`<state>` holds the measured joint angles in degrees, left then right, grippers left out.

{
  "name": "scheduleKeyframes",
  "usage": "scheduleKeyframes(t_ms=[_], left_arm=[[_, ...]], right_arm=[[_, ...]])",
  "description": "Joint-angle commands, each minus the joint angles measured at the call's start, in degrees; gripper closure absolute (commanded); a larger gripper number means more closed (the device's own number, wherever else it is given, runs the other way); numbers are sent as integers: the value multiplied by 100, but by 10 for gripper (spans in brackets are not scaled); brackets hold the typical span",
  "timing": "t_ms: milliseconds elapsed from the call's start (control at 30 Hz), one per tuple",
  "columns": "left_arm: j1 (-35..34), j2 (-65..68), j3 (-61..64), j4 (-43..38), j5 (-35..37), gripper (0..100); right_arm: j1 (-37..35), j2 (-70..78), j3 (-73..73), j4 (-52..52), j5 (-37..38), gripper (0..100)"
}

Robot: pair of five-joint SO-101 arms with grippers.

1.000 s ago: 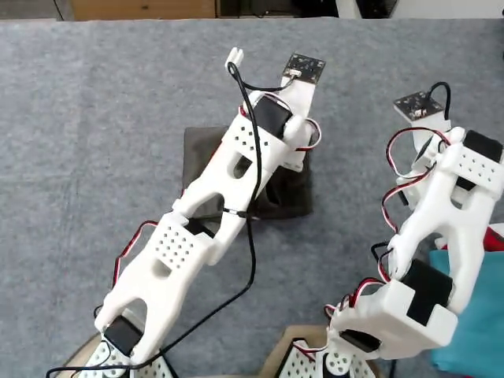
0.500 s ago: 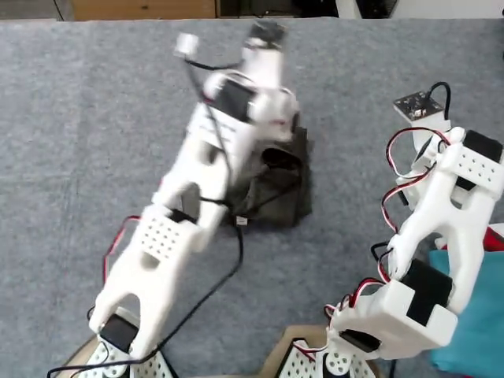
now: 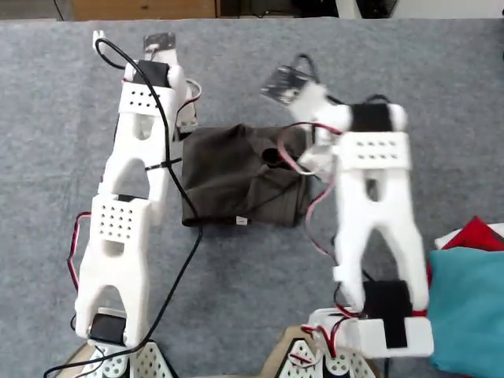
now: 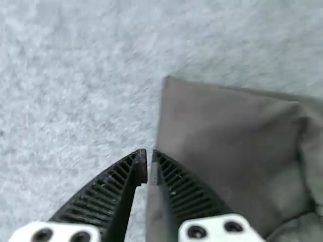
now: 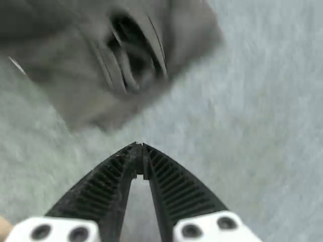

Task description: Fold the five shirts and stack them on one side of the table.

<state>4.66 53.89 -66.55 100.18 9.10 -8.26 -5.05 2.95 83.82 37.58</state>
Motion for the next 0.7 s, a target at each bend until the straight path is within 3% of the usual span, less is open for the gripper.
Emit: scheduleKeyframes(t_ms=[0, 333, 467, 667], left_arm=[[-149, -338, 352, 70, 114, 980], [-422, -2448, 2593, 70, 325, 980], [-782, -3266, 3824, 62, 949, 980], [-1380, -4382, 4941, 62, 1011, 980]], right_arm=[[-541, 418, -681, 158, -299, 991], [-1262, 1877, -2563, 1055, -967, 991], [-1499, 2422, -3064, 1204, -1213, 991], [-1727, 3257, -3705, 1204, -1275, 991]])
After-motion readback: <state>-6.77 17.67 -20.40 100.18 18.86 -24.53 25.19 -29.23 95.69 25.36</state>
